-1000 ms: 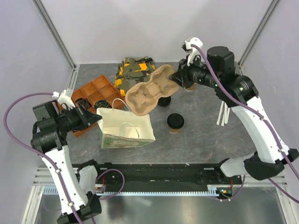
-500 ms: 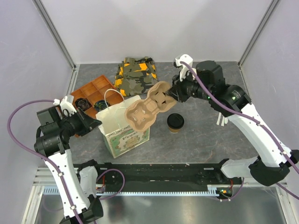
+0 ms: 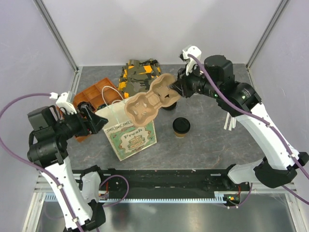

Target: Pack the takeout coffee

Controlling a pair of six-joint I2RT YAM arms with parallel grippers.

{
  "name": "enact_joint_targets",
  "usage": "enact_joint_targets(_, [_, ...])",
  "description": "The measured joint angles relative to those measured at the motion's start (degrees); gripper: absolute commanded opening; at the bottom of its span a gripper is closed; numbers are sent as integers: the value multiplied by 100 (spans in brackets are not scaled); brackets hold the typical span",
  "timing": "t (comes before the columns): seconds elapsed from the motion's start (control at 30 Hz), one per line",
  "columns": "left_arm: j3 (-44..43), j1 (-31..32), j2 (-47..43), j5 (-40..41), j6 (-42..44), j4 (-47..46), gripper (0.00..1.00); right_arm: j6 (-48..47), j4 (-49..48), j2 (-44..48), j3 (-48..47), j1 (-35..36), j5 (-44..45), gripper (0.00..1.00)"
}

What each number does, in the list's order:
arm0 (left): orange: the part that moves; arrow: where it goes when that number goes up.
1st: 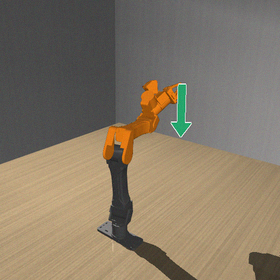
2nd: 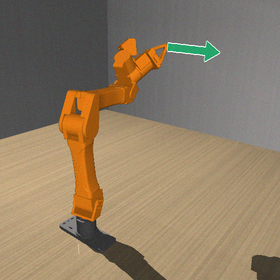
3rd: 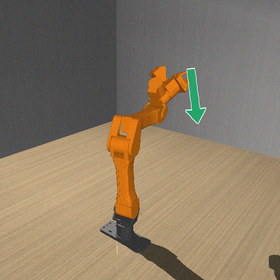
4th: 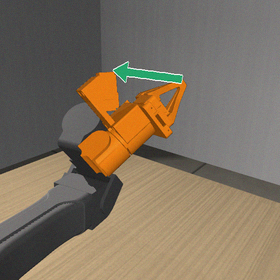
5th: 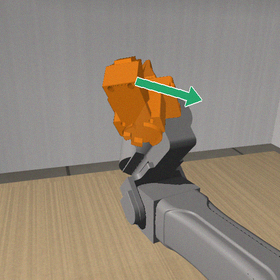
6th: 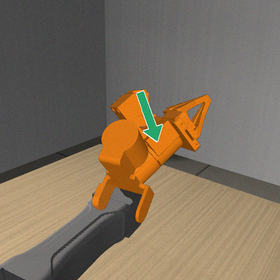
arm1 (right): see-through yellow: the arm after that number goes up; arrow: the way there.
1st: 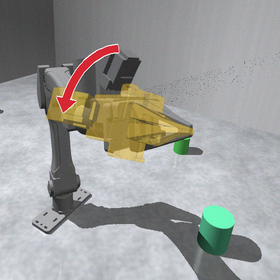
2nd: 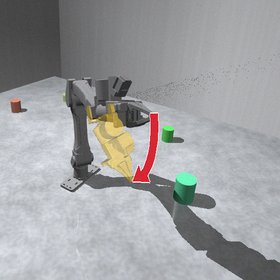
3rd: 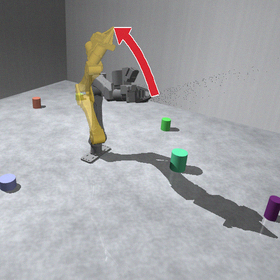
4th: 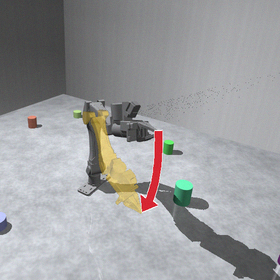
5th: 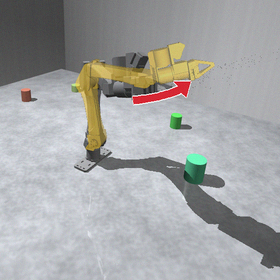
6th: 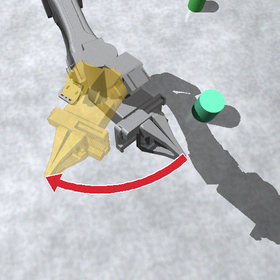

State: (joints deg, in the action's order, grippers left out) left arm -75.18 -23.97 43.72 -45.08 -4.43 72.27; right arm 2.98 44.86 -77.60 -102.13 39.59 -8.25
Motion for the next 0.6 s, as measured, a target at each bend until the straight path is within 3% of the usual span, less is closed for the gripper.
enact_joint_targets(0.23, [-1740,0,643,-374,1279,-114,91,-9,-101,-33,-651,-57,212,0])
enact_joint_targets(0.47, [-1805,-2,1600,-409,1733,-560,91,55,-107,-24,-407,-328,256,0])
enact_joint_targets(0.6, [-1714,-2,2155,-1143,2253,-555,88,83,-83,-24,-302,-433,254,0])
